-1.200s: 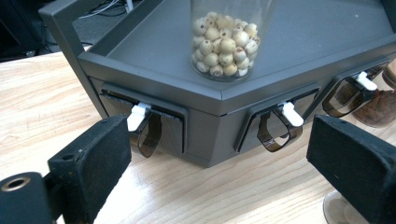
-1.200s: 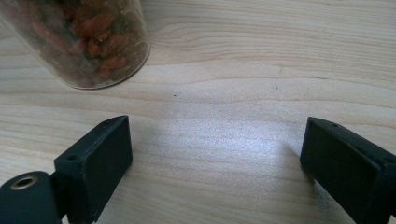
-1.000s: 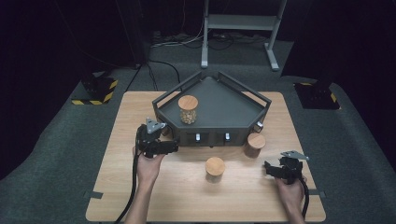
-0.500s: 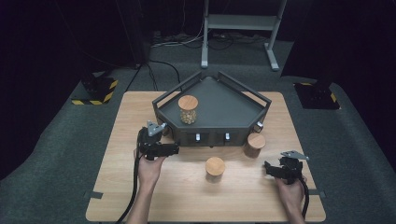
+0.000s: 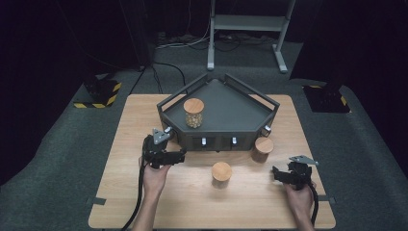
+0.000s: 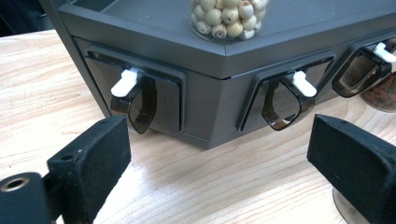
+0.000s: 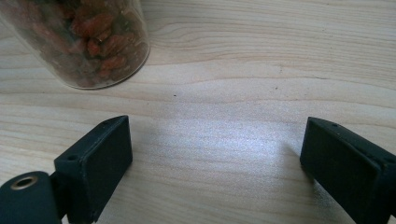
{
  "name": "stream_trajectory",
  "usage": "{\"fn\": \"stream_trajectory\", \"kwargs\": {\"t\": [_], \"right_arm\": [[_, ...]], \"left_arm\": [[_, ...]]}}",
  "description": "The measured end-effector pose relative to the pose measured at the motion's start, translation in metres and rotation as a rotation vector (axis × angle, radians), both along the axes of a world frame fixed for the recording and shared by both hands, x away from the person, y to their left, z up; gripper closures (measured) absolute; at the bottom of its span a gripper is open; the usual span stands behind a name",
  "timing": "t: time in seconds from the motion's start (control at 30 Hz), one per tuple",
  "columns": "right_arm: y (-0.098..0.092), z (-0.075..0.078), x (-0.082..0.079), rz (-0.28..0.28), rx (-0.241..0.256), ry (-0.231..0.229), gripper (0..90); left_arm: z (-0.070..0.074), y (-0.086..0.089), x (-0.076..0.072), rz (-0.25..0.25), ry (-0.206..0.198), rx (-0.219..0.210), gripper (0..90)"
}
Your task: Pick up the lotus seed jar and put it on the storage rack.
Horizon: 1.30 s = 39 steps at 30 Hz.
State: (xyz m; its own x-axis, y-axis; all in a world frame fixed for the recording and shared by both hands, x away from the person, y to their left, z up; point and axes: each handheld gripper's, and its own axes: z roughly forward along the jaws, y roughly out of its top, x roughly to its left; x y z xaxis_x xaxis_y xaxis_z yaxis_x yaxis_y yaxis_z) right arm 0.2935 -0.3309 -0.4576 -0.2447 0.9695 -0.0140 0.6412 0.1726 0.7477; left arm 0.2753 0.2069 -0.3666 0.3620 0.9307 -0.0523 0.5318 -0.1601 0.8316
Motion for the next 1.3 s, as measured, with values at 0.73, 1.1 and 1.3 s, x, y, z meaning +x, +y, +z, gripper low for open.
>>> {"fn": "stream_trajectory", "kwargs": {"t": [0.73,1.1,1.3], "right_arm": [[0.000,0.000,0.000,0.000,0.000,0.000,8.4],[0.000,0.000,0.000,0.000,-0.001,0.000,8.4],[0.000,0.000,0.000,0.000,-0.001,0.000,8.4]], "left_arm": [[-0.012,0.000,-0.001,-0.003,0.014,0.004,6.9],[-0.017,-0.001,-0.001,-0.002,0.020,0.008,7.0],[-0.020,-0.002,-0.003,-0.001,0.021,0.011,7.0]]}}
